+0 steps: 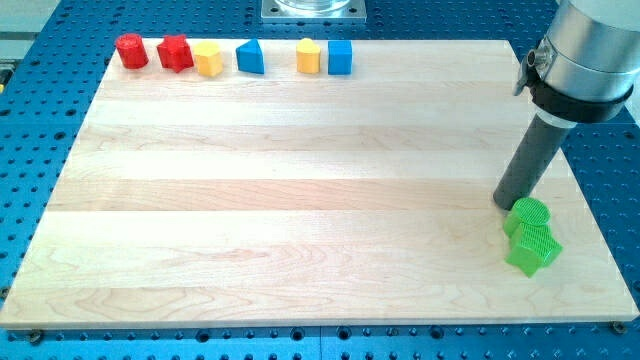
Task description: Place the heart at the center of the board
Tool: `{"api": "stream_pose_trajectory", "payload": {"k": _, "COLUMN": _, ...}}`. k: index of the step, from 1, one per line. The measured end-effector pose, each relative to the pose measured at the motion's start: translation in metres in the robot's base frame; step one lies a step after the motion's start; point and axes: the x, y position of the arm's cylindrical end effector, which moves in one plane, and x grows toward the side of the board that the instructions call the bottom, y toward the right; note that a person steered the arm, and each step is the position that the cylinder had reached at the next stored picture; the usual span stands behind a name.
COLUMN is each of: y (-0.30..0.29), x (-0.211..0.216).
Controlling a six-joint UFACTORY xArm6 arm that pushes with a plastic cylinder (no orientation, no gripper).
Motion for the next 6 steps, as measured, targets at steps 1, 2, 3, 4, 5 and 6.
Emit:
{"api": "stream_pose_trajectory", "payload": {"k": 1, "y": -0.053, "x": -0.009}}
{"api": "stream_pose_trajectory", "payload": {"k": 2, "y": -0.131, "x": -0.025}}
{"api": "stream_pose_trajectory", "payload": {"k": 3, "y": -0.219, "x": -0.025}}
{"api": "stream_pose_trajectory", "payload": {"k": 4, "y": -0.247, "x": -0.025}}
{"api": "stream_pose_trajectory", "payload": {"k": 5, "y": -0.247, "x": -0.024}}
{"api": "stream_pose_trajectory", "payload": {"k": 6, "y": -0.247, "x": -0.024}}
